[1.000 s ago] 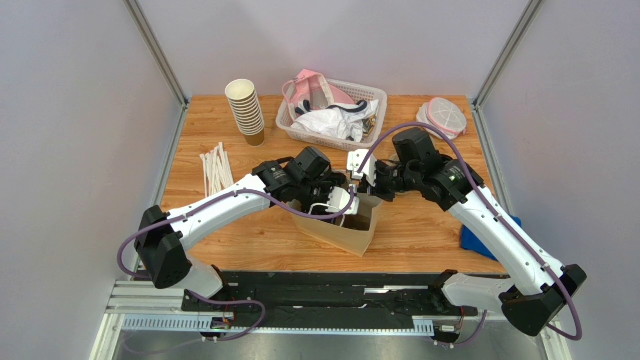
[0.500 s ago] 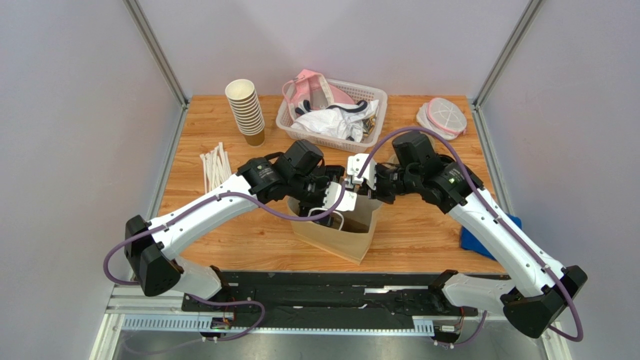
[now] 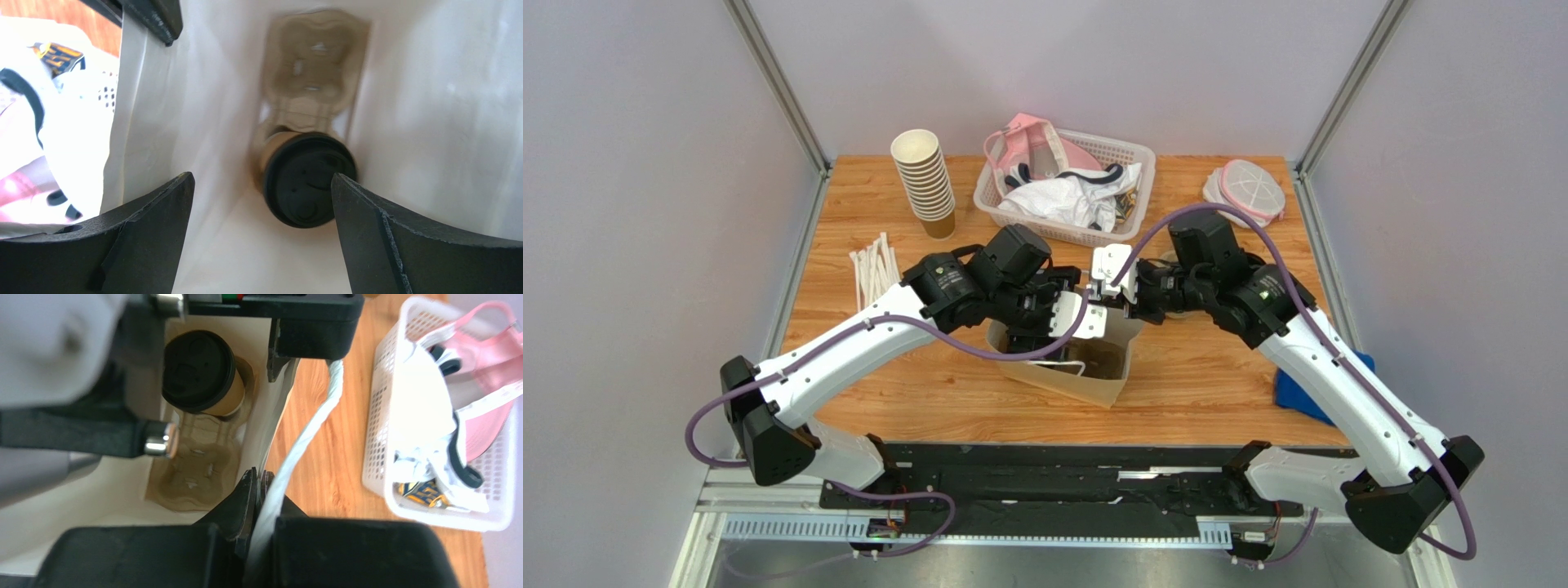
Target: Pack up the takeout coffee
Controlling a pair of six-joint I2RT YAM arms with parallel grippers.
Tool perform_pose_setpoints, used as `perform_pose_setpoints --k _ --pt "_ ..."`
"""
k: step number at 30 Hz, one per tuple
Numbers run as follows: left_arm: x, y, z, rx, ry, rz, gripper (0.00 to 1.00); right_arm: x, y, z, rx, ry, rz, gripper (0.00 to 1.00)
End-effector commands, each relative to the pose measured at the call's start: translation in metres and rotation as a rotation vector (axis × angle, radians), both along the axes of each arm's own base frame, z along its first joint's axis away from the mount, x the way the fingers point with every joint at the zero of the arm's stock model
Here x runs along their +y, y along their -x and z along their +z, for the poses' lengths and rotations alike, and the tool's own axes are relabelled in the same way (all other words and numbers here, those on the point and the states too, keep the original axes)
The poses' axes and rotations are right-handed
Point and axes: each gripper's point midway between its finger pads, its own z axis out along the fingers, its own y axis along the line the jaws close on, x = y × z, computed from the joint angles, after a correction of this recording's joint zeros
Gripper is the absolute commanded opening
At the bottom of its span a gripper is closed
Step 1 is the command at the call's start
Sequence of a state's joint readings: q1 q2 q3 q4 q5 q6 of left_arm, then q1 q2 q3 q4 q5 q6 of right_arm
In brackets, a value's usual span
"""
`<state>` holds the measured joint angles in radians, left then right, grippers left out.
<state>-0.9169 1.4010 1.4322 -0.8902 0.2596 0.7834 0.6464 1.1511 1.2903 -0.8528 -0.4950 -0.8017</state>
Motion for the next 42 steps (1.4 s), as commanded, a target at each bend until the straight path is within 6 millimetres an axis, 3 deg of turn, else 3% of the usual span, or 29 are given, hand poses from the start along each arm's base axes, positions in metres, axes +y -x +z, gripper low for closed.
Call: perform_pose_setpoints --k 1,11,14,19,23,29,30,34,38,42 --pt "-0.013 -0.014 0.072 -0.064 0.206 0.089 0.90 0.000 0.011 -0.002 -0.031 0.022 0.086 0.00" --pt "-0.006 0.001 0.091 -0.052 0.247 0.062 0.85 0.001 0.011 -0.007 -0.029 0.030 0.095 0.00" --pt "-0.002 0.005 0.090 -0.041 0.241 0.057 0.80 0.002 0.008 -0.008 -0.014 0.032 0.085 0.00" --pt "0.004 0.013 0.100 -0.046 0.276 0.053 0.61 0.005 0.006 -0.007 -0.006 0.022 0.081 0.00" --pt "0.007 0.010 0.112 -0.067 0.331 0.105 0.52 0.008 0.007 -0.002 -0.004 0.006 0.088 0.00" --pt "0.019 -0.012 0.138 -0.063 0.409 0.297 0.42 0.009 0.006 -0.002 0.004 0.011 0.085 0.00" --pt "0.025 -0.020 0.148 -0.042 0.440 0.364 0.36 0.009 0.006 -0.003 0.006 0.013 0.084 0.00" --pt "0.058 -0.041 0.147 0.095 0.454 0.615 0.29 0.008 0.000 -0.003 0.003 0.026 0.062 0.06" --pt "0.090 -0.056 0.132 0.205 0.451 0.821 0.28 0.009 -0.010 -0.001 -0.001 0.041 0.030 0.24" --pt "0.133 -0.076 0.103 0.270 0.418 1.045 0.27 0.010 -0.021 0.004 -0.022 0.053 0.005 0.32"
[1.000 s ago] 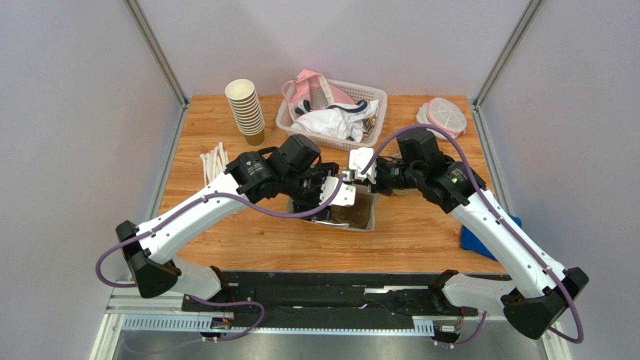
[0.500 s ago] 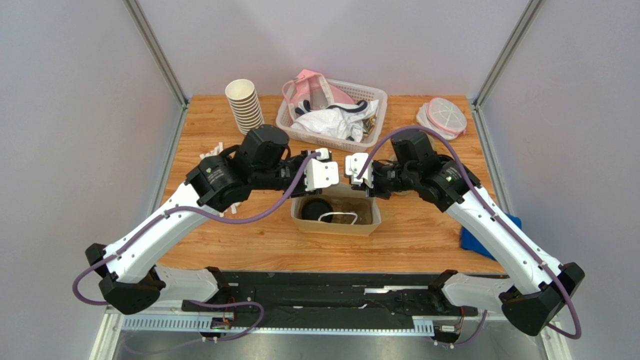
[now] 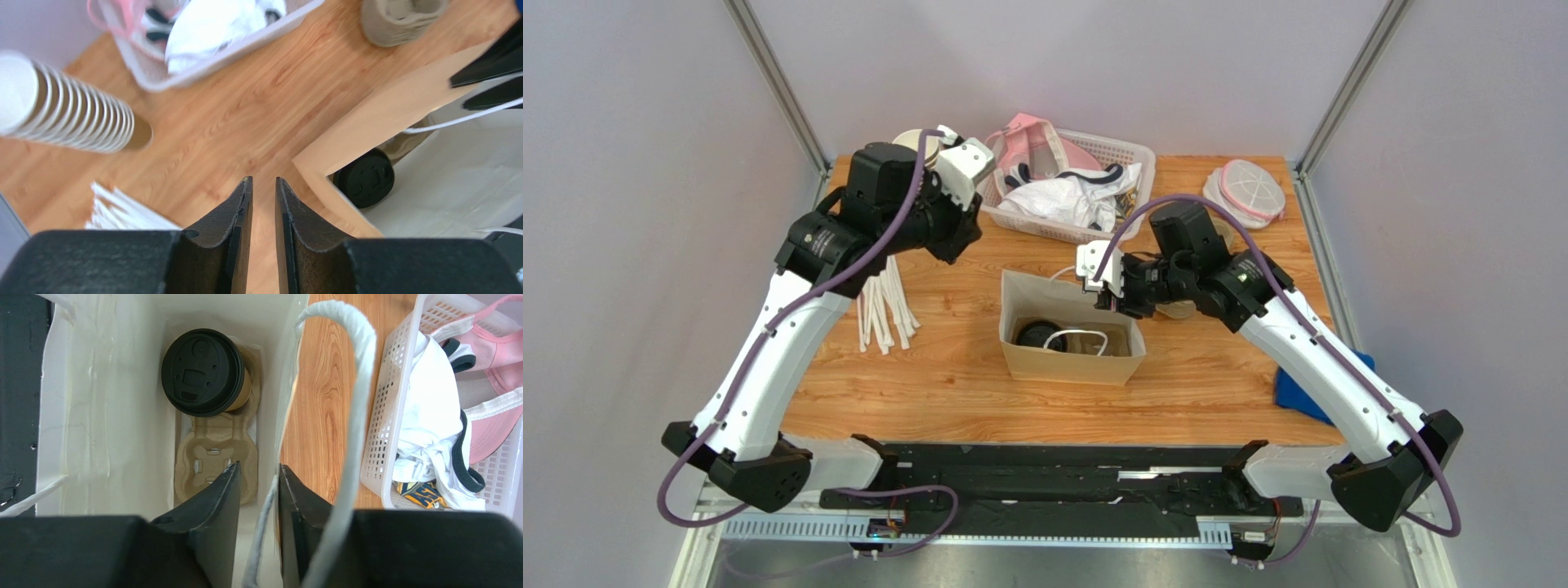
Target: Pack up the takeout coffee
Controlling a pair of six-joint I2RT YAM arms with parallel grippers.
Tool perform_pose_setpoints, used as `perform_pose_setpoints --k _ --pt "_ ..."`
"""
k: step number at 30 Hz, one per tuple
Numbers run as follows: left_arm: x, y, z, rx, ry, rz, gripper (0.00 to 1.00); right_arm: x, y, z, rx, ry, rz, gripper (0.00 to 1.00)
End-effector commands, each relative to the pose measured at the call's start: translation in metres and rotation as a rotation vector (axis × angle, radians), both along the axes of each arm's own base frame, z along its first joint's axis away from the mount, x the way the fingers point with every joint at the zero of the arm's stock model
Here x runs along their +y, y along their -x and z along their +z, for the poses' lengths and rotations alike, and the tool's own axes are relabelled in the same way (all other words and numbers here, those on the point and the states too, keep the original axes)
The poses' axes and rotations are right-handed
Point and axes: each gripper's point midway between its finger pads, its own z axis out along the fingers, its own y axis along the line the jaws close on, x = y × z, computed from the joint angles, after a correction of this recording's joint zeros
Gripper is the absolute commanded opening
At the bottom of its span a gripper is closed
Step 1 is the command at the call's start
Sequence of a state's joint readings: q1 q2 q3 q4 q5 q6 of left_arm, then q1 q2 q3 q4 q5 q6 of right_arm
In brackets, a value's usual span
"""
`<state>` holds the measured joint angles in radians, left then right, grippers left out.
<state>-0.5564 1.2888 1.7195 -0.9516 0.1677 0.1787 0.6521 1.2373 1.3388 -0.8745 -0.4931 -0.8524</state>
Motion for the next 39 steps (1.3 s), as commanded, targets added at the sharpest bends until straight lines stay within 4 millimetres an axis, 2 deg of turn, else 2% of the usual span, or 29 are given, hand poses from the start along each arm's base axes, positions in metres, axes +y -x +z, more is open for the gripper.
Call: perform_pose_setpoints --k 1,2,3,5,6,11,12,14,17,21,25,28,29,31,32,34,35,39 --pt "0.042 -0.007 -0.034 0.205 0.039 0.246 0.27 0.002 -0.012 0.018 -0.038 0.002 -0.034 0.34" --pt "0.050 -0.009 -0.044 0.249 0.049 0.294 0.27 0.002 -0.014 0.019 -0.042 0.000 -0.037 0.39" --pt "0.067 -0.014 -0.049 0.269 0.062 0.359 0.27 0.003 -0.014 0.021 -0.044 -0.002 -0.035 0.41" --pt "0.083 -0.014 -0.065 0.320 0.057 0.419 0.27 0.004 -0.019 0.024 -0.055 0.001 -0.044 0.44" --pt "0.098 -0.016 -0.070 0.329 0.060 0.467 0.27 0.004 -0.021 0.025 -0.062 0.003 -0.047 0.46" --pt "0.139 -0.006 -0.110 0.446 0.018 0.578 0.28 0.004 -0.037 0.029 -0.097 0.026 -0.074 0.54" --pt "0.150 -0.006 -0.115 0.458 0.012 0.607 0.28 0.004 -0.040 0.036 -0.110 0.017 -0.081 0.56" --pt "0.155 -0.003 -0.131 0.513 0.016 0.611 0.32 0.005 -0.044 0.040 -0.109 0.013 -0.102 0.61" --pt "0.171 -0.004 -0.147 0.565 0.003 0.632 0.32 0.003 -0.051 0.054 -0.112 -0.003 -0.140 0.68" --pt "0.197 -0.013 -0.158 0.583 0.000 0.692 0.33 0.000 -0.055 0.073 -0.103 -0.027 -0.185 0.76" --pt "0.217 -0.034 -0.163 0.565 -0.019 0.707 0.35 -0.001 -0.053 0.103 -0.120 -0.084 -0.215 0.81" --pt "0.232 -0.058 -0.166 0.554 -0.028 0.718 0.34 -0.006 -0.051 0.115 -0.115 -0.107 -0.252 0.84" --pt "0.239 -0.069 -0.169 0.552 -0.033 0.724 0.34 -0.007 -0.049 0.128 -0.132 -0.127 -0.261 0.85" --pt "0.249 -0.082 -0.173 0.541 -0.048 0.739 0.34 -0.012 -0.046 0.137 -0.124 -0.143 -0.291 0.90" --pt "0.259 -0.092 -0.179 0.551 -0.060 0.757 0.34 -0.014 -0.045 0.148 -0.136 -0.161 -0.303 0.91" --pt "0.273 -0.102 -0.184 0.561 -0.090 0.781 0.32 -0.021 -0.046 0.151 -0.126 -0.157 -0.356 1.00" --pt "0.280 -0.105 -0.198 0.601 -0.089 0.790 0.32 -0.025 -0.048 0.152 -0.127 -0.155 -0.378 1.00" --pt "0.294 -0.116 -0.223 0.638 -0.102 0.796 0.32 -0.041 -0.051 0.147 -0.114 -0.131 -0.460 1.00"
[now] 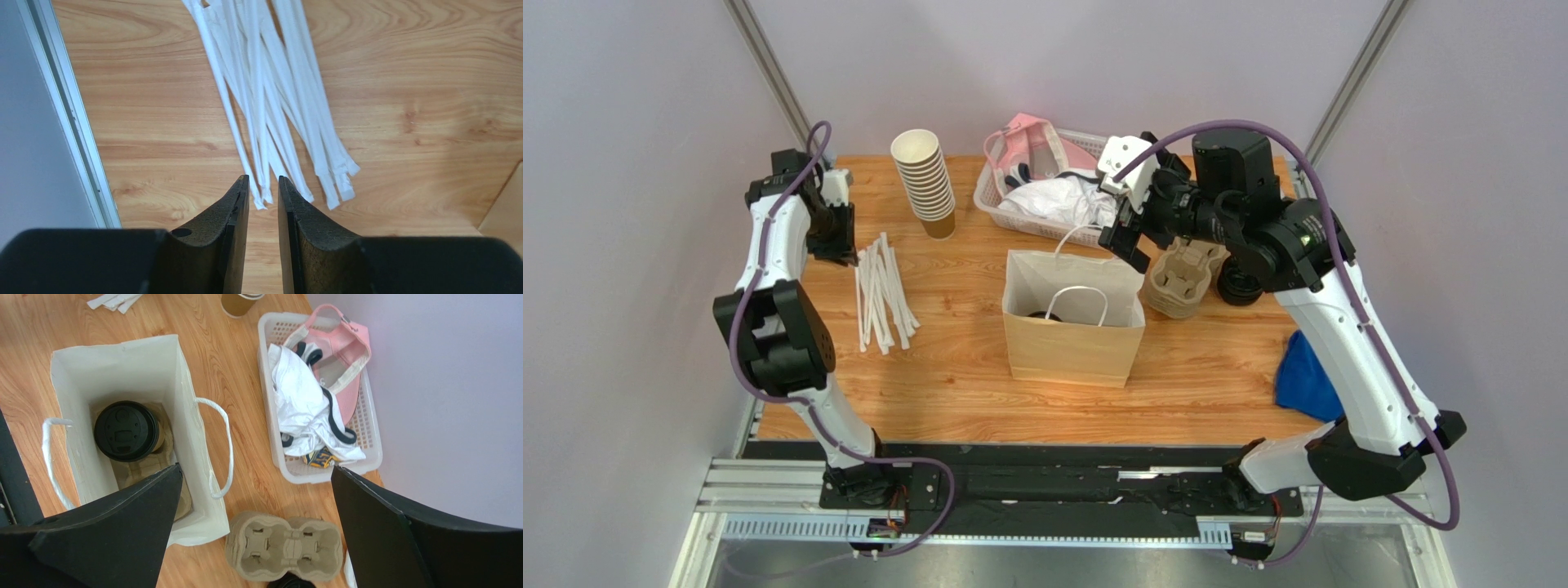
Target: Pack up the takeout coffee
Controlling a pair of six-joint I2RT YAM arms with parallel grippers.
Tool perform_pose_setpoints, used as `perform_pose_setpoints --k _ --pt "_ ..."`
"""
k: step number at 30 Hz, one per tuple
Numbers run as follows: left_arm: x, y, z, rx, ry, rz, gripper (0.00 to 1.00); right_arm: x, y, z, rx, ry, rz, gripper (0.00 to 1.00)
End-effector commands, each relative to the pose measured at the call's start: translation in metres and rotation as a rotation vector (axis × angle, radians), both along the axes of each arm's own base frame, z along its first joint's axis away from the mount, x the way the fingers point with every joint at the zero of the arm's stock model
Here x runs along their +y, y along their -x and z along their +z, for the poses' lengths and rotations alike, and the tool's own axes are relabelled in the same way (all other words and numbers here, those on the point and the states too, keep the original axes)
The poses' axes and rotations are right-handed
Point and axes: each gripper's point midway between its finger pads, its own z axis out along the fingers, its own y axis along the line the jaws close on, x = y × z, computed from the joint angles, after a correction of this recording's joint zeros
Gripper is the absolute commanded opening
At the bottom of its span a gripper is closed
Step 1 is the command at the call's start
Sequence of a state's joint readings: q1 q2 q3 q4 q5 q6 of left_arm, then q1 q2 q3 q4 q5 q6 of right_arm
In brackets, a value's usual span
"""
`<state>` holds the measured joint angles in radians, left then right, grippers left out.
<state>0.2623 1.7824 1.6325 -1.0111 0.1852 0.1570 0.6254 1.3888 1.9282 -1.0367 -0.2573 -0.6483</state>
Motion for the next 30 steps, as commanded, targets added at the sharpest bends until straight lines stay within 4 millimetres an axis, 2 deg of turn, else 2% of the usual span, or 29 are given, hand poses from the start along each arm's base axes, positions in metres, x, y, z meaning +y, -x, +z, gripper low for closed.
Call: perform_pose_setpoints --k 1,2,4,5,8,11,15,25,30 --pt "0.024 -0.017 -0.010 -0.007 -0.049 -0.018 0.32 -0.025 -0.002 0.000 0.047 -0.013 -0.146 1.00" --pt "0.025 -0.021 -0.019 0.011 -0.047 -0.022 0.32 -0.028 -0.003 -0.001 0.063 -0.024 -0.168 1.00" --pt "0.031 -0.030 -0.021 0.009 -0.054 -0.024 0.32 -0.033 -0.005 -0.001 0.073 -0.027 -0.202 1.00" --pt "0.033 -0.033 -0.031 0.032 -0.049 -0.024 0.32 -0.036 -0.008 -0.001 0.081 -0.033 -0.227 1.00" --pt "0.036 -0.040 -0.043 0.049 -0.045 -0.031 0.32 -0.050 -0.017 -0.002 0.089 -0.034 -0.295 1.00" --pt "0.038 -0.042 -0.056 0.075 -0.046 -0.038 0.33 -0.063 -0.025 -0.005 0.108 -0.025 -0.346 1.00" --pt "0.039 -0.040 -0.069 0.107 -0.045 -0.029 0.37 -0.071 -0.034 -0.015 0.149 0.000 -0.386 1.00" --pt "0.037 -0.033 -0.099 0.156 -0.029 -0.031 0.38 -0.072 -0.043 -0.024 0.195 0.030 -0.407 1.00" --pt "0.038 -0.034 -0.105 0.151 -0.035 -0.036 0.39 -0.070 -0.048 -0.026 0.212 0.045 -0.411 1.00"
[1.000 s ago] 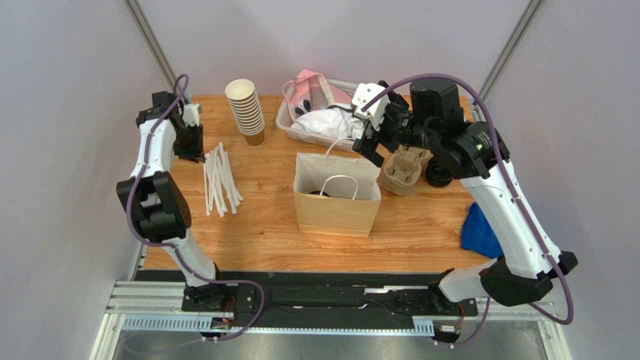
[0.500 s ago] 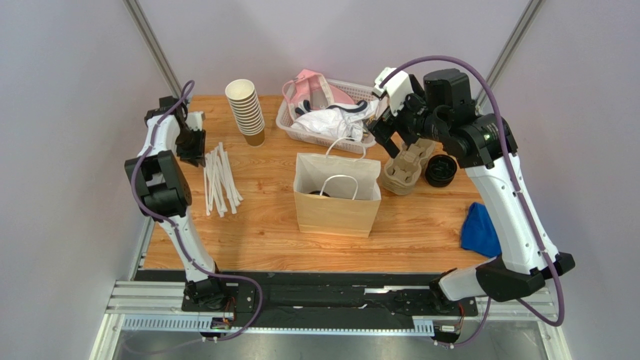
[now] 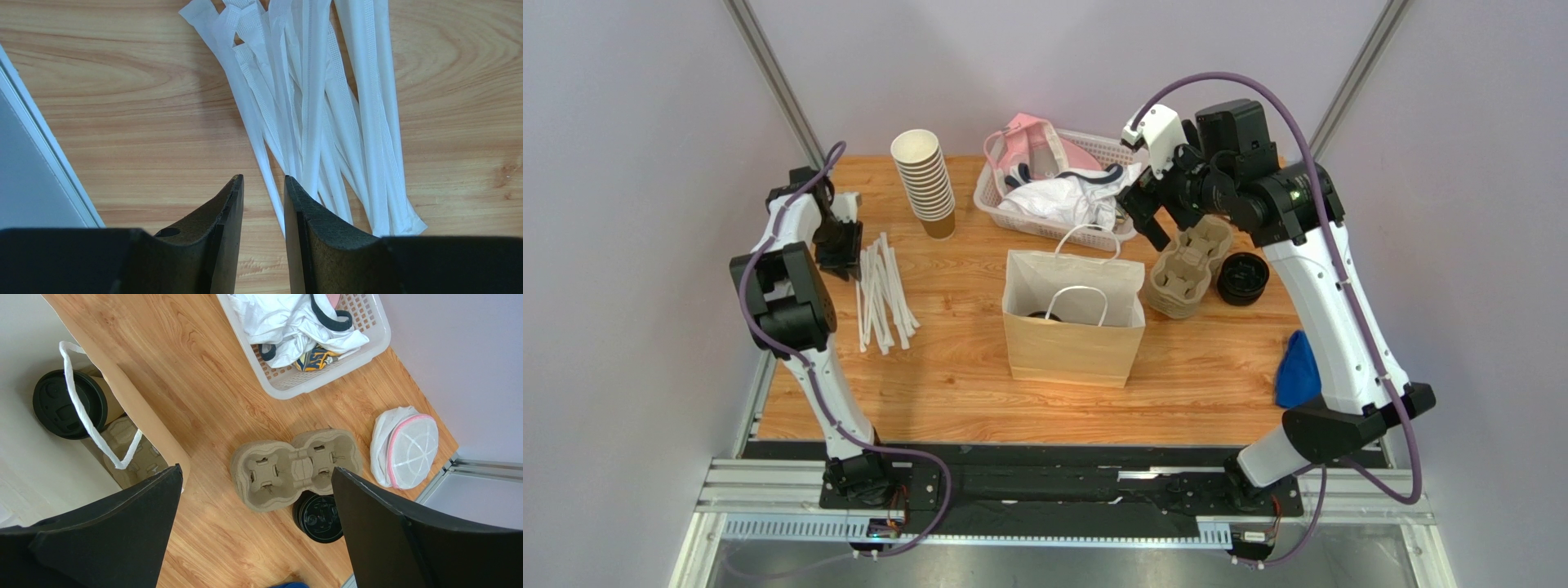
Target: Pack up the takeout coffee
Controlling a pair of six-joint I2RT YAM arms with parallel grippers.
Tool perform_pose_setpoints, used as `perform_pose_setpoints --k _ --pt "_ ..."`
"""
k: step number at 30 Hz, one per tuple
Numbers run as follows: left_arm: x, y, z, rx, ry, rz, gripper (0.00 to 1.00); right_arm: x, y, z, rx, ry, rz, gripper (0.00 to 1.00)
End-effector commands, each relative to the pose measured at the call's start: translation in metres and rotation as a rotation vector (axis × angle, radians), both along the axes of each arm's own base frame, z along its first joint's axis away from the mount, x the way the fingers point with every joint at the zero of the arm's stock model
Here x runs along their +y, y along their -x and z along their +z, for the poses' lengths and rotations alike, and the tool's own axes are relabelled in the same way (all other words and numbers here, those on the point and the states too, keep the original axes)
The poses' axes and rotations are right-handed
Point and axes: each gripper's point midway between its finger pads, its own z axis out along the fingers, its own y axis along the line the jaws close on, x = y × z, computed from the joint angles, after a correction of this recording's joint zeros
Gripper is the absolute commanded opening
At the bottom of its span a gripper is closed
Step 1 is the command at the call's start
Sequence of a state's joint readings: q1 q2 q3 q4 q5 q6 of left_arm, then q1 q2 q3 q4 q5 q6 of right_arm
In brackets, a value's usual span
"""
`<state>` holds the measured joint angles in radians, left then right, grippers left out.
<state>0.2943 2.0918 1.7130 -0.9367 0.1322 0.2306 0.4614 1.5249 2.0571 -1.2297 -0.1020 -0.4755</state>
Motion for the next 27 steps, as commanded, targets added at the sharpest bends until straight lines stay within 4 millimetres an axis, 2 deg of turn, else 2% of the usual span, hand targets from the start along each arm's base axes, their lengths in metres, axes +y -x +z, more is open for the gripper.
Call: perform_pose_setpoints --k 1,9,27 --pt "0.003 -0.005 -0.012 -0.006 -0.005 -0.020 0.39 -0.003 -0.003 0.012 -0.018 -0.011 -0.026 1.00" --pt "0.005 0.002 -0.016 0.014 -0.016 -0.012 0.37 0.001 -0.009 0.009 -0.003 -0.012 -0.026 1.00" --pt "0.010 0.003 -0.030 0.049 -0.068 0.003 0.34 0.000 -0.013 0.006 0.005 0.002 -0.038 1.00"
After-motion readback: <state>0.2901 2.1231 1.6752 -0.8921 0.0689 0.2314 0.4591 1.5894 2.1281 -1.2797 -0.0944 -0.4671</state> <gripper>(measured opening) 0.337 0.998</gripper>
